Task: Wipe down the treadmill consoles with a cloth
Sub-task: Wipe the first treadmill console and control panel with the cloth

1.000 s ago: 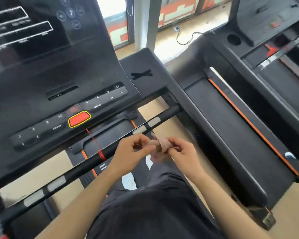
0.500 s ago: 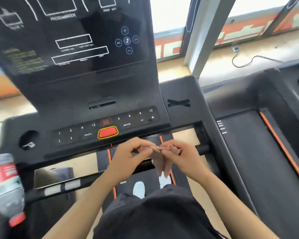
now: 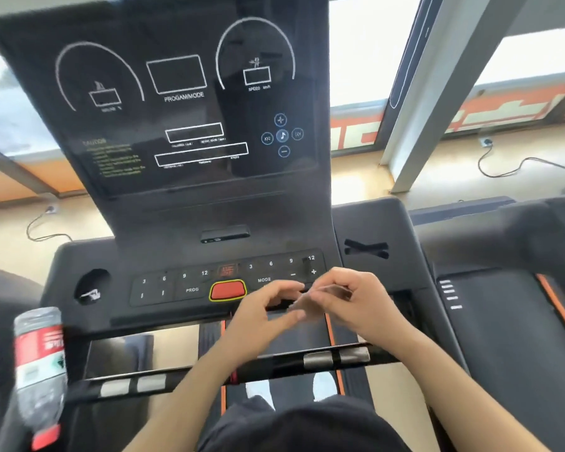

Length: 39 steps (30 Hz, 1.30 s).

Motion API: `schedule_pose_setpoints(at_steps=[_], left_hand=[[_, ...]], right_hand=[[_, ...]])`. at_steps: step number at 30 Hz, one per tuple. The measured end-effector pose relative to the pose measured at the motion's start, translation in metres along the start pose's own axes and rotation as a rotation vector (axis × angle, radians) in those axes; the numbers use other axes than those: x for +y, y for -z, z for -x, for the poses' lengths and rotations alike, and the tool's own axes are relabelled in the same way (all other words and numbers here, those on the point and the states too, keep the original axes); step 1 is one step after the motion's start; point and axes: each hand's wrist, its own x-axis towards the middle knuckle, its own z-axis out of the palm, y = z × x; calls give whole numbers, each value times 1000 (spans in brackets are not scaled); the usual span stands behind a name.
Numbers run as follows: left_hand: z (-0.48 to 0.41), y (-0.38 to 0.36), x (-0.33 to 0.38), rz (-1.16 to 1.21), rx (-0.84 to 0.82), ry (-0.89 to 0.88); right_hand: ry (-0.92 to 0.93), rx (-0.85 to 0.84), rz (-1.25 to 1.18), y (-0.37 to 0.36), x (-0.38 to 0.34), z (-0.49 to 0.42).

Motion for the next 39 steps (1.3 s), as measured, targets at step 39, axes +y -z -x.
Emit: schedule_pose_setpoints(at_steps=[39], left_hand=[[-187,112,25,-1229,361,-1054]], right_hand=[[296,301,715,38,49,-185]])
